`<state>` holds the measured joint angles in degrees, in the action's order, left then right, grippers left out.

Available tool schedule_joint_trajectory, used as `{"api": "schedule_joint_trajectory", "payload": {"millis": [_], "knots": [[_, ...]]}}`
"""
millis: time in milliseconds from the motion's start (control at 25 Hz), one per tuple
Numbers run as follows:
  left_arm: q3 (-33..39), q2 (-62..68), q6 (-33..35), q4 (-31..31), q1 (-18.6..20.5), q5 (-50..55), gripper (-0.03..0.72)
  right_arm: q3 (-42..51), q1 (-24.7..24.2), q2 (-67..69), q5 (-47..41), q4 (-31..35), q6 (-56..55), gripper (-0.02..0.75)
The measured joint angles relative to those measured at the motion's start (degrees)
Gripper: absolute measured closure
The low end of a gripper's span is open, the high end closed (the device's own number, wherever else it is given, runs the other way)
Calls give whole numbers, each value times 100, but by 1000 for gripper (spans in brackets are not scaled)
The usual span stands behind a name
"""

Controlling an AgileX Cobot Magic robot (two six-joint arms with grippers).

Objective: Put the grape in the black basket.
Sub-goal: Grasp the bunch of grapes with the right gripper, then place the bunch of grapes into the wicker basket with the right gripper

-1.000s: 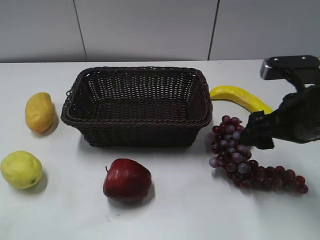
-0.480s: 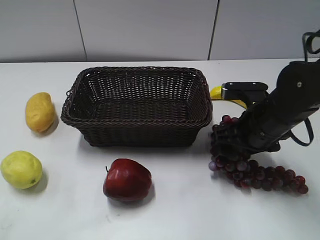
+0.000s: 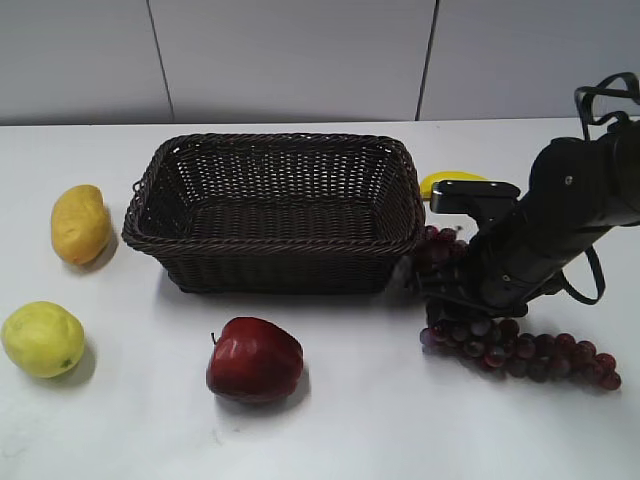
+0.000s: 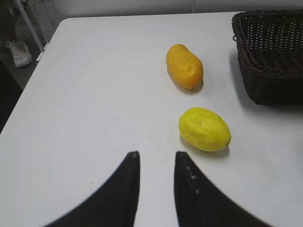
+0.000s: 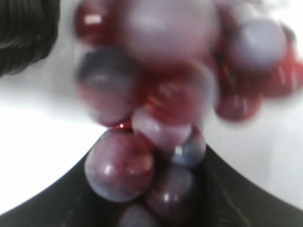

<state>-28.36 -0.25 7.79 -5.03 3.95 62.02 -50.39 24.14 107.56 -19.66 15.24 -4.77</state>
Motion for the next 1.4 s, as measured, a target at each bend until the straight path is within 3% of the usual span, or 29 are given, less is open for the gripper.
{"api": "schedule_joint_trajectory", "payload": {"millis": [240, 480, 840, 1040, 1400], "knots": [[0, 0, 0, 0, 0, 0, 459, 2, 0, -323, -514, -336, 0, 458], [0, 0, 0, 0, 0, 0, 459, -147, 0, -1524, -1222, -757, 11, 461], [0, 0, 0, 0, 0, 0, 459, -2107, 0, -2592, -2454, -994, 258, 468], [0, 0, 0, 0, 0, 0, 458, -3063, 0, -2529, -2378, -675, 526, 469], [0, 0, 0, 0, 0, 0, 458, -3750, 184, -1583, -1608, 991, 1915, 468]]}}
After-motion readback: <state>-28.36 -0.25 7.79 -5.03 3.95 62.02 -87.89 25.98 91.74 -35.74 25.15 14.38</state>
